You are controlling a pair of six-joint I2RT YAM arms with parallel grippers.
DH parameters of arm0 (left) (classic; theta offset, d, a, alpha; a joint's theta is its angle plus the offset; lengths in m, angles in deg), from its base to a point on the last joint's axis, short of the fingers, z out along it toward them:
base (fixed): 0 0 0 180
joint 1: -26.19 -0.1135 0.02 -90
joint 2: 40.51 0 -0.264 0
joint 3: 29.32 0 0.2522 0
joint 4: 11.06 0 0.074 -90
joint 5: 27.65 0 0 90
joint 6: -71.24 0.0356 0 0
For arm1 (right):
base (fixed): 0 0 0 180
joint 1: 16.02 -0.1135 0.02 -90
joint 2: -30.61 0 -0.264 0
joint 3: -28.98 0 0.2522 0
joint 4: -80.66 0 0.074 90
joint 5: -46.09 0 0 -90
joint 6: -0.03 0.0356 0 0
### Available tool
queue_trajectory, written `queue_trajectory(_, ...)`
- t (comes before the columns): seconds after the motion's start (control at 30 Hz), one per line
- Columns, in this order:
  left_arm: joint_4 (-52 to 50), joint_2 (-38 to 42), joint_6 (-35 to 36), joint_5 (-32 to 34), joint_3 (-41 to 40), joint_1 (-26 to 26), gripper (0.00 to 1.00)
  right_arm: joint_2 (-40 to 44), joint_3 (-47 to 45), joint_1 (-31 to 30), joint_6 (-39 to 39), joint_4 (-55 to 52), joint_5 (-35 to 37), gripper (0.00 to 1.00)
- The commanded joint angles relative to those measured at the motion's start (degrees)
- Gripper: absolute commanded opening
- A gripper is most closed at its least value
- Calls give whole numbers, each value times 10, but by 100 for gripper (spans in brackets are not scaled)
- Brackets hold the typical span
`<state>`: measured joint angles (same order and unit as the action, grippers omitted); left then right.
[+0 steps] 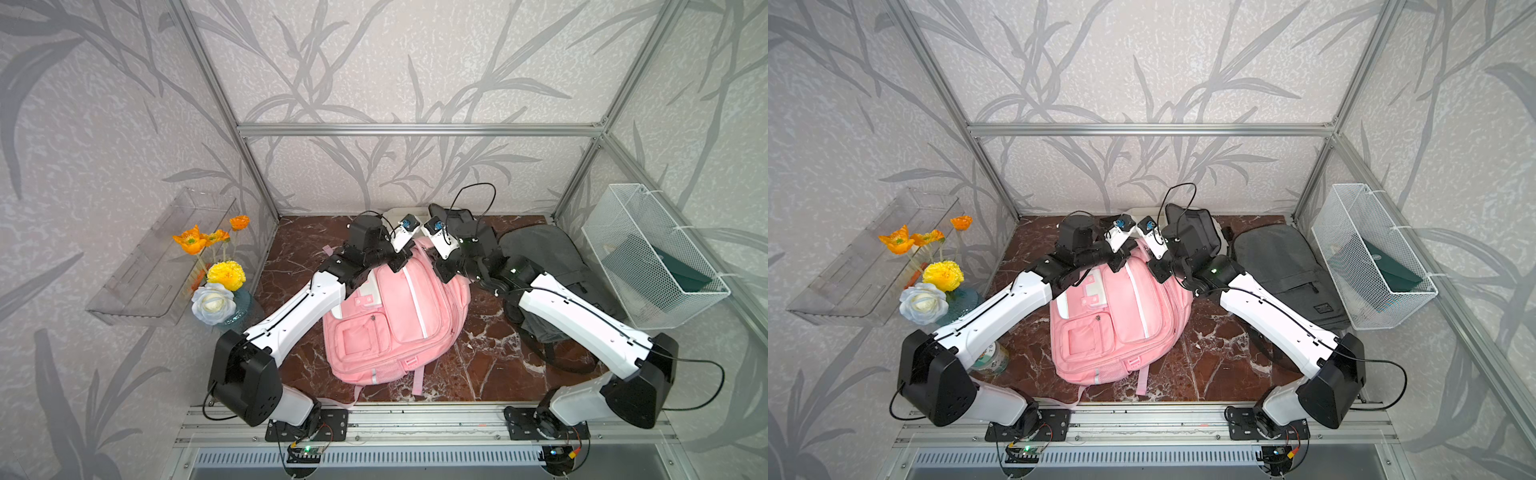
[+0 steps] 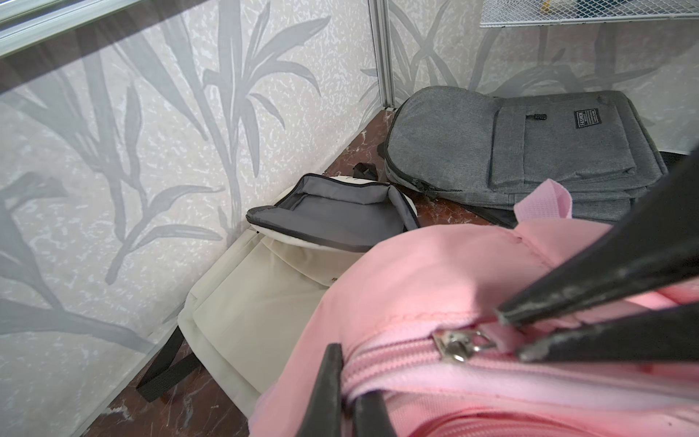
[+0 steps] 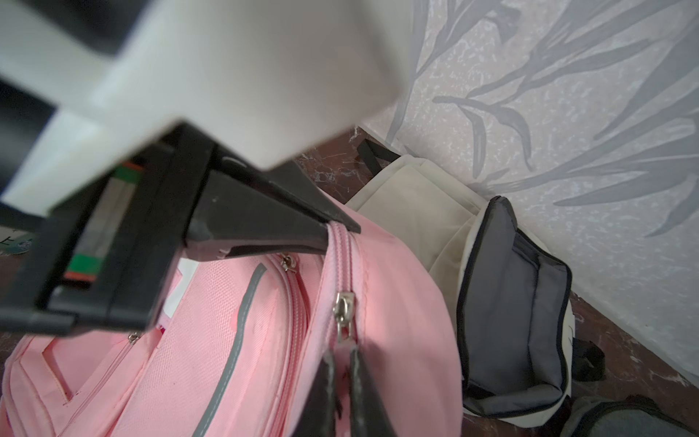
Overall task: Zip up the backpack
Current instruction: Zip the zipper on the backpack.
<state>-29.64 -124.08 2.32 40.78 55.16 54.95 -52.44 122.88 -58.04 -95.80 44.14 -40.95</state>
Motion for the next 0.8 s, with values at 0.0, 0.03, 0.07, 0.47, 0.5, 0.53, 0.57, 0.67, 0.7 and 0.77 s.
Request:
queue_trajectory(0.0,42,20,5,-14,20,3,0,11,-1,3,5,-10,10,11)
queue_trajectory(0.03,42,21,5,-15,21,3,0,12,-2,3,6,-10,4,11)
queue_trajectory(0.07,42,20,5,-15,19,3,0,11,-2,3,6,-10,0,11)
queue_trajectory(0.47,47,19,-2,-21,25,4,0,-7,-18,-6,1,-26,-4,24)
queue_trajectory(0.5,47,18,-2,-23,26,6,0,-9,-18,-7,1,-22,-1,26)
queue_trajectory(0.53,48,17,-2,-25,26,7,0,-12,-17,-7,1,-20,0,26)
queue_trajectory(0.57,48,16,-3,-25,27,8,0,-16,-11,-8,1,-19,0,26)
queue_trajectory(0.67,48,13,-4,-24,31,12,0,-30,7,-22,-6,-22,3,26)
queue_trajectory(0.7,46,12,-4,-22,31,14,0,-37,10,-27,-6,-22,3,26)
queue_trajectory(0.77,47,12,-3,-22,31,16,0,-50,17,-31,-5,-23,5,26)
